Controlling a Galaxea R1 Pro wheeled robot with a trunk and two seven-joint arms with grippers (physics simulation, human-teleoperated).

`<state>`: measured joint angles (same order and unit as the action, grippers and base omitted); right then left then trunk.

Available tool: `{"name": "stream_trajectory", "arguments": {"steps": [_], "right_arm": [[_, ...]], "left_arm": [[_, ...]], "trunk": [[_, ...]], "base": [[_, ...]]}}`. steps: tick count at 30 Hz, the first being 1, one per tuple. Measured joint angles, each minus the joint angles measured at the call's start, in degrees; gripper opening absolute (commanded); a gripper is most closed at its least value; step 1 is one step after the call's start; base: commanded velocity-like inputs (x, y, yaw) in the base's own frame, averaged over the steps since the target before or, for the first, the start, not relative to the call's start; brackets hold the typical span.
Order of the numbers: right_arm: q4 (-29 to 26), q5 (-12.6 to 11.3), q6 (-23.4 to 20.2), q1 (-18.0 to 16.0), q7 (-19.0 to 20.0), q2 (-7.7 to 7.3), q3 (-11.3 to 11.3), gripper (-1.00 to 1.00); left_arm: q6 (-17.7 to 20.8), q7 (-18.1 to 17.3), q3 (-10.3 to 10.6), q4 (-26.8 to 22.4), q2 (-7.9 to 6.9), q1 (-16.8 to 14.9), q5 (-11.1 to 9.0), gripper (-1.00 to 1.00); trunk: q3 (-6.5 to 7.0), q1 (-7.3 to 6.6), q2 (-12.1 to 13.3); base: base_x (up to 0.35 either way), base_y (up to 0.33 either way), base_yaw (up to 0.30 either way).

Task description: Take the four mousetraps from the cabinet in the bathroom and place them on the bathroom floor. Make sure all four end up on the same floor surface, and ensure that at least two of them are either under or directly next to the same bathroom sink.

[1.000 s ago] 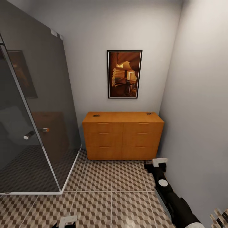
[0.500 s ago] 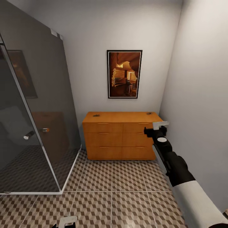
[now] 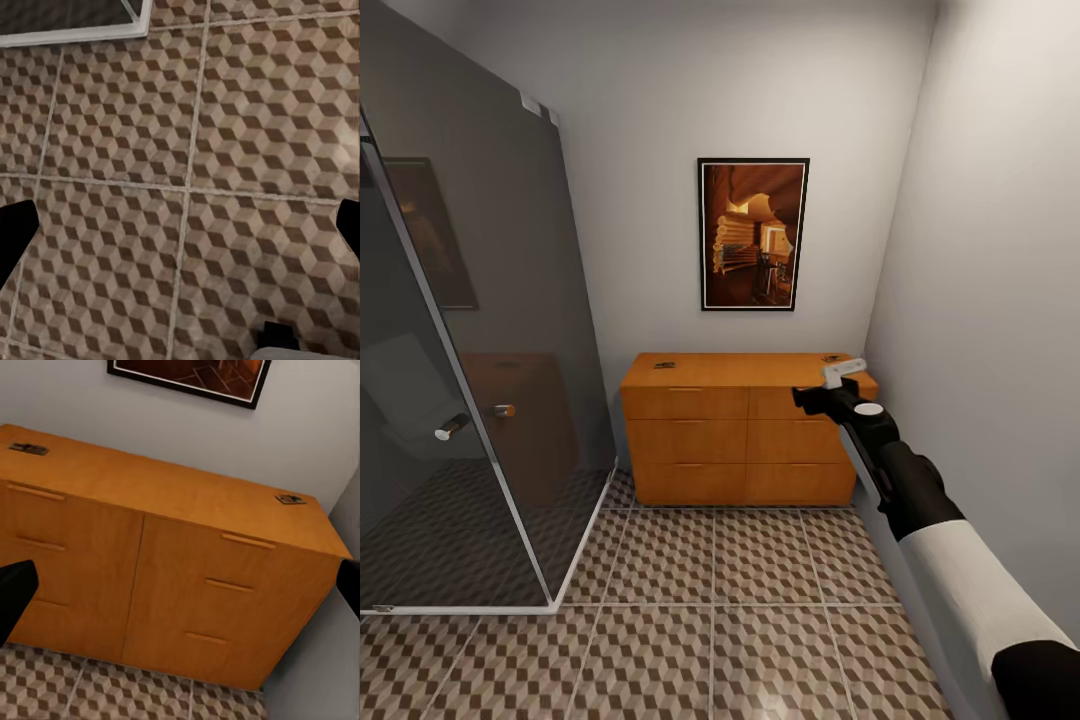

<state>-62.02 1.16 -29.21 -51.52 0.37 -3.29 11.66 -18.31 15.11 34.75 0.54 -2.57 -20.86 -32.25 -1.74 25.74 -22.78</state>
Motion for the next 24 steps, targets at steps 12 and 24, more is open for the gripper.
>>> {"name": "stream_trajectory", "arguments": {"steps": [12,24], "right_arm": [[0.0,0.0,4.9,-0.1,4.9,-0.22,0.0,1.0],[0.1,0.2,16.2,0.0,9.4,-1.3,0.2,1.0]], "left_arm": [[0.4,-8.1,0.6,3.7,-1.4,0.4,-0.3,1.0],[0.8,-8.5,0.5,3.8,-1.58,0.5,-0.3,1.0]], "trunk": [[0.0,0.0,0.0],[0.0,0.0,0.0]], "base": [[0.0,0.0,0.0],[0.0,0.0,0.0]]}}
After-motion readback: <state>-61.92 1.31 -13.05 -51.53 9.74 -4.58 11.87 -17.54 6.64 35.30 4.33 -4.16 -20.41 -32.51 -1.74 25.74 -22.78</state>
